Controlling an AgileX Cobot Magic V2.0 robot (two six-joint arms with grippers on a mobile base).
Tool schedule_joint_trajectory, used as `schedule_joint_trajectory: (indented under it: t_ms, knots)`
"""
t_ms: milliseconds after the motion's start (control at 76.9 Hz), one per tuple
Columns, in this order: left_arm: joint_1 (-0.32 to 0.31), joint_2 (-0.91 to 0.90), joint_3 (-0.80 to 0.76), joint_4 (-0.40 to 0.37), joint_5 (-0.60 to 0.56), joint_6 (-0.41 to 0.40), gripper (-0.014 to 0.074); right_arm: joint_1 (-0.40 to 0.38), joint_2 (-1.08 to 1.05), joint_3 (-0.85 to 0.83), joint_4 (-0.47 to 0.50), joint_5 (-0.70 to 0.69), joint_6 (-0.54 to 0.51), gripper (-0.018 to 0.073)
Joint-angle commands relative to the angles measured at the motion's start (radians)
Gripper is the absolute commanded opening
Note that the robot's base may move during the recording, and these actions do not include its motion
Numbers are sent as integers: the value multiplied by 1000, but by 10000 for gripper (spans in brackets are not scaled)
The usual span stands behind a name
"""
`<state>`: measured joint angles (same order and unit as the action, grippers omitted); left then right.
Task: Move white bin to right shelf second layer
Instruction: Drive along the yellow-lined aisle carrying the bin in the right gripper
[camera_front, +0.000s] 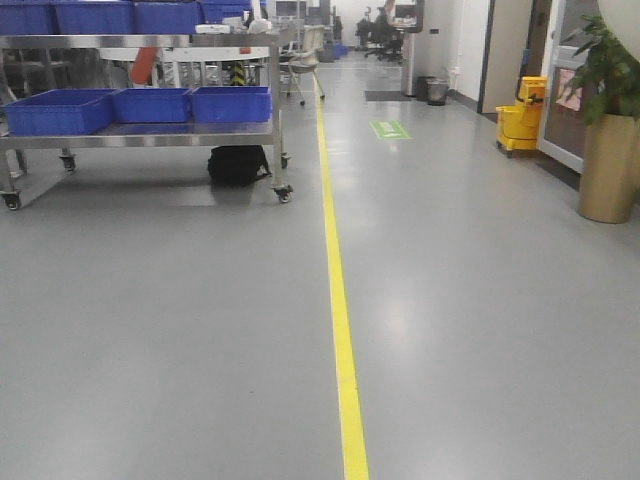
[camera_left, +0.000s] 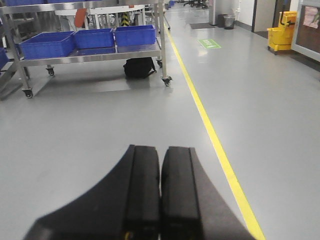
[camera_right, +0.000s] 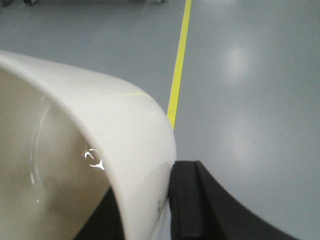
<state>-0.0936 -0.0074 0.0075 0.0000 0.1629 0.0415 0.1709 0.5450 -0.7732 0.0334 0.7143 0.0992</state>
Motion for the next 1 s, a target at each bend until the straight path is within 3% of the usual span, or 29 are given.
schedule_joint_trajectory:
  t_ms: [0,989]
  knots:
    - [-5,-14,37,0,-85,-3,85,-6,1,-31,1,-96,-4,55]
    - [-5,-14,37,0,-85,-3,85,-6,1,-31,1,-96,-4,55]
